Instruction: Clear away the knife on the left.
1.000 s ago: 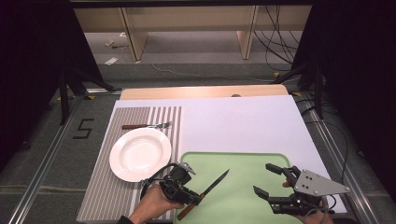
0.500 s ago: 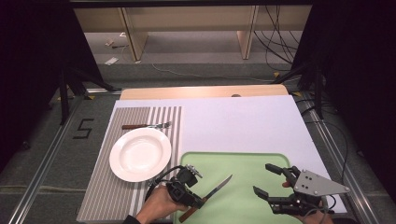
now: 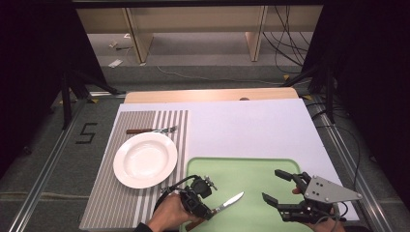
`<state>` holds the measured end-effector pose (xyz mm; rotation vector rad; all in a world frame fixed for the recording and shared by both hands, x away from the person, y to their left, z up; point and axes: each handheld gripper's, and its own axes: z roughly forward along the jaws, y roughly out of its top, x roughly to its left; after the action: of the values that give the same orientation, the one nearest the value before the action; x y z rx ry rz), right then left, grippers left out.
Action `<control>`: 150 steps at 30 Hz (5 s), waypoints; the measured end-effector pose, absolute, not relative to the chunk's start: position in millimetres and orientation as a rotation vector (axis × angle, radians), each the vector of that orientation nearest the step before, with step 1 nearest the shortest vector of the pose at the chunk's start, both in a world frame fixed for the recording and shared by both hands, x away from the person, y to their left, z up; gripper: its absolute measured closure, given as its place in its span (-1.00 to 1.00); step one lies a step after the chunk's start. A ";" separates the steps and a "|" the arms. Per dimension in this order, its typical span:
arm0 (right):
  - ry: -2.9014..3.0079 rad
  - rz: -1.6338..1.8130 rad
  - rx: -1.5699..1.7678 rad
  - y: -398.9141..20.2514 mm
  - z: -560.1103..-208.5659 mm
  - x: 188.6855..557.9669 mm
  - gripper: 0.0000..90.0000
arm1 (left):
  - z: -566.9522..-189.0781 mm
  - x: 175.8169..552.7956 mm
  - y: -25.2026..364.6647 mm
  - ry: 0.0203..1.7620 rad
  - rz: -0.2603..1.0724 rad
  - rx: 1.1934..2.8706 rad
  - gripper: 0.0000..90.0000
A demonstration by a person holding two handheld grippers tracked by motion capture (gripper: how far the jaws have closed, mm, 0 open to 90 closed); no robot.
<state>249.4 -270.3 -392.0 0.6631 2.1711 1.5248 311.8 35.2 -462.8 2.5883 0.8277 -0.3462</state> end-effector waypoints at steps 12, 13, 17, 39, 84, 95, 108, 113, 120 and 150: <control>2.171 1.524 0.663 -270.4 -391.7 249.3 -0.43 | -451.6 304.3 29.0 0.662 -0.181 2.530 -0.01; 2.172 1.524 0.663 -270.3 -391.7 249.1 -0.43 | -451.9 304.1 28.5 0.661 -0.178 2.533 -0.07; 2.172 1.523 0.661 -270.2 -391.8 249.2 -0.43 | -450.0 299.7 24.5 0.660 -0.168 2.513 -0.11; 2.176 1.524 0.656 -269.5 -392.0 248.9 -0.43 | -457.2 285.8 -1.5 0.448 -0.063 2.675 0.94; 2.184 1.522 0.650 -268.7 -392.3 248.6 -0.43 | -460.2 311.8 36.8 0.658 -0.048 2.681 0.99; 2.195 1.513 0.644 -268.6 -392.4 248.6 -0.43 | -459.8 316.8 46.3 0.693 -0.044 2.687 0.99; 2.204 1.500 0.642 -267.8 -392.6 248.4 -0.43 | -459.6 320.6 61.8 0.748 -0.047 2.686 0.99; 2.204 1.500 0.643 -267.8 -392.7 248.6 -0.43 | -459.8 322.4 64.8 0.761 -0.059 2.680 0.99; 2.208 1.498 0.641 -267.6 -392.9 248.5 -0.43 | -459.5 320.4 63.8 0.754 -0.062 2.679 0.86; 2.190 1.506 0.654 -268.7 -392.2 248.6 -0.43 | -426.7 307.9 71.1 0.625 -0.027 2.221 -0.40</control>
<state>248.6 -268.7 -392.2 0.6536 2.1902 1.5061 307.9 71.1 -426.7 2.2212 0.6247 -0.0268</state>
